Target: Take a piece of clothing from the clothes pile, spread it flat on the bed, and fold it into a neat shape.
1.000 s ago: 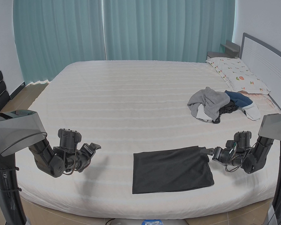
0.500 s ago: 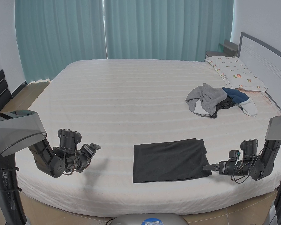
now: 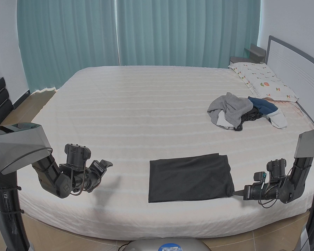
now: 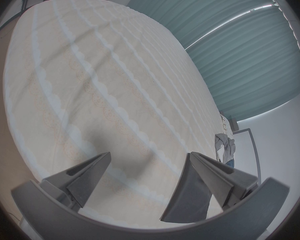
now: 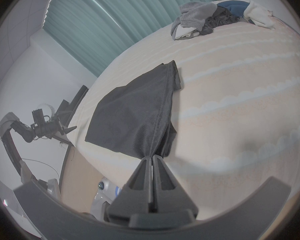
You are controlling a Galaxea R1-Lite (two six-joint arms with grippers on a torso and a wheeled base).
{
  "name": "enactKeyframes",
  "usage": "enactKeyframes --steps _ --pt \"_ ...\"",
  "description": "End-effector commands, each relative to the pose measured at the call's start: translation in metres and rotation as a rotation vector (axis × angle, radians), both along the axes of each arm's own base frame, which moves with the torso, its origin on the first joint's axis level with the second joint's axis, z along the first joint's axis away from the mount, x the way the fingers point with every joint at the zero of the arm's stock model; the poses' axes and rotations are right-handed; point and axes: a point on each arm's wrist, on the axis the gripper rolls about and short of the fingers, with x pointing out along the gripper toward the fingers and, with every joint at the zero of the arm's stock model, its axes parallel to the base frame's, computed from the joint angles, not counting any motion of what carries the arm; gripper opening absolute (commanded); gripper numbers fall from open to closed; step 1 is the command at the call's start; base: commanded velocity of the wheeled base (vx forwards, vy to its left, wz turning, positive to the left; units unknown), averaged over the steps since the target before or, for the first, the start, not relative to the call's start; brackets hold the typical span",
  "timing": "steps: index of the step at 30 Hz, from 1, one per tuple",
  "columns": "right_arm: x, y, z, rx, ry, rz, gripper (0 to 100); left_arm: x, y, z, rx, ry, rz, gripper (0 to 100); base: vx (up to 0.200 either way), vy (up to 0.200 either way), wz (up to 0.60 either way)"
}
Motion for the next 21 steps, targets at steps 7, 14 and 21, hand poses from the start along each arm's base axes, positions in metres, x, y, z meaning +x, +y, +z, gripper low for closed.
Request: enactKeyframes --steps 7,14,21 --pt "-0.005 -0.014 -0.001 -0.053 -0.008 0.008 0 0.0 0.0 0.0 0.0 0.0 -0.001 100 0.0 0.0 0.0" --pt "-0.005 -0.015 -0.001 -0.059 -0.012 0.01 0 0.0 0.0 0.0 0.0 0.0 -0.001 100 0.0 0.0 0.0" --pt "-0.008 -0.019 -0.004 -0.088 -0.017 0.031 100 0.0 0.0 0.0 0.0 0.0 0.0 100 0.0 0.0 0.0"
